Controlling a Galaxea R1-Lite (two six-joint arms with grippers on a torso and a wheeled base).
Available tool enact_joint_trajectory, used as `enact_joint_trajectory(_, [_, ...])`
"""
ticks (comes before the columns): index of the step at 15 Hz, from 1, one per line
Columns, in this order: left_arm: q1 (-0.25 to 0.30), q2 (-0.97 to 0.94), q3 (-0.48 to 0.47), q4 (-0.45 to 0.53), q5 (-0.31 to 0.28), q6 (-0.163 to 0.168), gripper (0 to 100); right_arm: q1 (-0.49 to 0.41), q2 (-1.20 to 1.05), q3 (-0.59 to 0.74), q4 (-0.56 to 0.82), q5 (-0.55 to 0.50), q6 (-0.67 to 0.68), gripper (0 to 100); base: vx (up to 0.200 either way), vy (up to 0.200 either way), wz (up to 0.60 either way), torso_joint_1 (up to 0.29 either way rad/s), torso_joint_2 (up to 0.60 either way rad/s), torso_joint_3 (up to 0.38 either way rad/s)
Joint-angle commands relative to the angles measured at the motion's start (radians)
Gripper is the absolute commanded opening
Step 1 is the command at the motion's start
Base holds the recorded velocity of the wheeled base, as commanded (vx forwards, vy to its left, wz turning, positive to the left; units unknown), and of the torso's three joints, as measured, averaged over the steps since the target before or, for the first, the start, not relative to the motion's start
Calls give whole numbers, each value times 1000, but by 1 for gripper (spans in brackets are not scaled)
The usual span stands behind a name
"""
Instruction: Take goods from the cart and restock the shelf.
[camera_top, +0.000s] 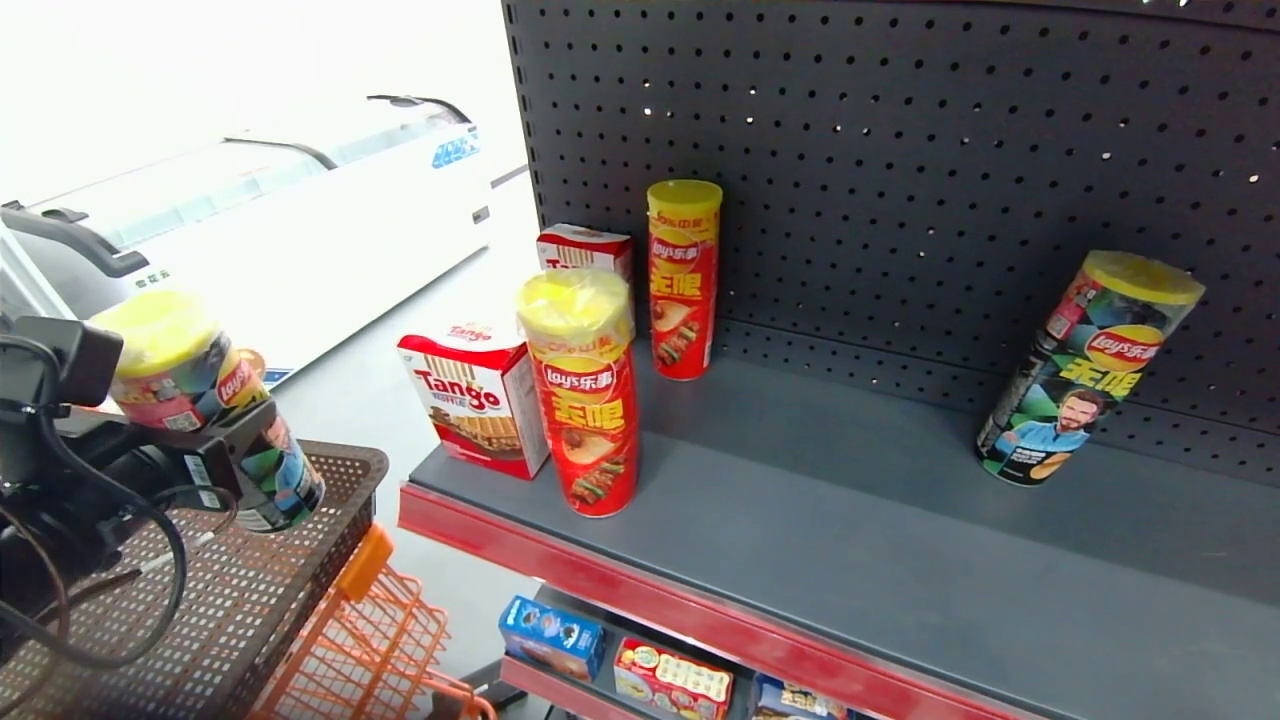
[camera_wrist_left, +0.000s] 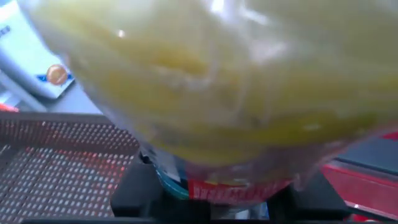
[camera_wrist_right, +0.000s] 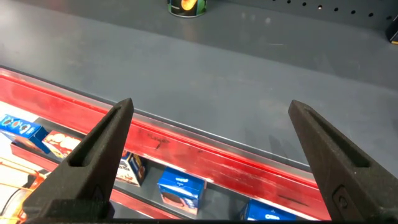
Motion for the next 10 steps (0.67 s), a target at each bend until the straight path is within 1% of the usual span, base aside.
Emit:
enact_joint_trajectory(1, [-99, -199, 45, 37, -2, -3, 0, 0, 0, 0, 0, 0, 0, 100, 0, 0, 0, 0, 0, 0])
enact_joint_trajectory(2, [-132, -228, 51, 63, -2, -6, 0, 0, 0, 0, 0, 0, 0, 100, 0, 0, 0, 0, 0, 0])
enact_joint_trajectory(3, [-172, -322, 66, 136, -5, -28, 0, 0, 0, 0, 0, 0, 0, 100, 0, 0, 0, 0, 0, 0])
enact_joint_trajectory(4, [-196, -392, 75, 213, -5, -55, 0, 0, 0, 0, 0, 0, 0, 100, 0, 0, 0, 0, 0, 0])
enact_joint_trajectory(5, [-210, -422, 83, 253, -8, -71, 0, 0, 0, 0, 0, 0, 0, 100, 0, 0, 0, 0, 0, 0])
enact_joint_trajectory(6, [-287, -537, 75, 395, -42, -109, 0, 0, 0, 0, 0, 0, 0, 100, 0, 0, 0, 0, 0, 0])
enact_joint_trajectory(7, [-304, -546, 62, 434, -48, -109, 0, 0, 0, 0, 0, 0, 0, 100, 0, 0, 0, 0, 0, 0])
enact_joint_trajectory(8, [-325, -566, 62, 520, -51, -104, 0, 0, 0, 0, 0, 0, 0, 100, 0, 0, 0, 0, 0, 0])
enact_joint_trajectory(9, [-336, -593, 77, 527, -57, -101, 0, 0, 0, 0, 0, 0, 0, 100, 0, 0, 0, 0, 0, 0])
enact_joint_trajectory(10, [-366, -604, 89, 527, -60, -100, 0, 0, 0, 0, 0, 0, 0, 100, 0, 0, 0, 0, 0, 0])
